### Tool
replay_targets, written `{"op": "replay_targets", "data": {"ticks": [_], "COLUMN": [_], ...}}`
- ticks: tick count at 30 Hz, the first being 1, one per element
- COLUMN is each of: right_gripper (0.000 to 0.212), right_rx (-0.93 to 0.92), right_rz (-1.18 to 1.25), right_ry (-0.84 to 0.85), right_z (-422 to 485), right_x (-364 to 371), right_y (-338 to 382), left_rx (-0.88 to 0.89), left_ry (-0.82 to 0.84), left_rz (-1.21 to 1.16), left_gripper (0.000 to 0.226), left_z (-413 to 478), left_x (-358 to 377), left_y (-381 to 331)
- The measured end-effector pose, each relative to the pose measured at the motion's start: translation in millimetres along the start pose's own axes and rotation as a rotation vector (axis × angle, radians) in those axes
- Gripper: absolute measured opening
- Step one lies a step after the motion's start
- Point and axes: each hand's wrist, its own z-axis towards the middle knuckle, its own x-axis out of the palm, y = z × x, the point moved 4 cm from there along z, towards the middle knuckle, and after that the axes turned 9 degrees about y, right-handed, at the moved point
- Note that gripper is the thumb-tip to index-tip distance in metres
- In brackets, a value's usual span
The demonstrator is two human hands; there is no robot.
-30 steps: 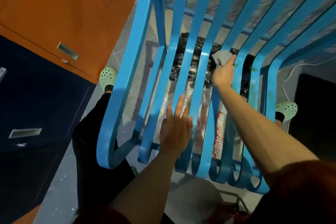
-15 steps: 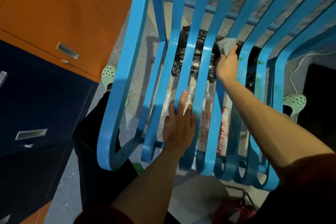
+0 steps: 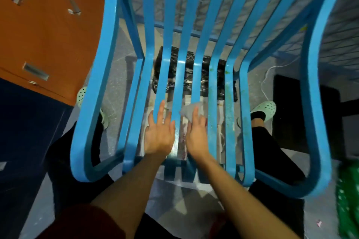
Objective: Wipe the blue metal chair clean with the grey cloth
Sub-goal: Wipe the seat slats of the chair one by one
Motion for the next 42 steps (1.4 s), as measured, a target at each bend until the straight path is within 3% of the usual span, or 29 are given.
{"op": "replay_targets", "data": {"ticks": [6,9,15,18,23,27,29,42], "right_gripper": [0.057,0.059,0.068,0.061,0.06,0.069,0.073,0.063], "right_rx": [-0.128,-0.094,-0.067,-0.037,-0.019,0.053,0.087,-0.022], "right_rz": [0.083,0.045,-0.069,-0.045,-0.217,-0.307,-0.336,-0.412], "right_ry": [-0.012,-0.042,0.029,-0.014,-0.042,-0.049,-0.064,-0.044], "right_z": [-87,-89,-41,7,90,150,169,135], "right_x": [27,30,14,1,-26,-46,-50,-35], "right_y": [-22,-31,-21,-10,11,28,39,22], "left_rx": [0.011,0.01,0.032,0.015,0.006,0.085,0.033,0.01], "left_ry": [0.012,0.018,0.046,0.043,-0.124,-0.045,-0.026,-0.072], "left_rz": [0.052,0.016,0.025,-0.008,-0.059,-0.036,-0.066,-0.17], "left_gripper": [0.068,0.068,0.058,0.059,0.048,0.054,0.058,0.046], "left_z": [-2,-5,-5,-2,-2,4,4,1], "left_x": [-5,-12,-11,-5,0,6,2,-7], "left_y": [0,-3,-5,-4,-1,-3,-2,1]}}
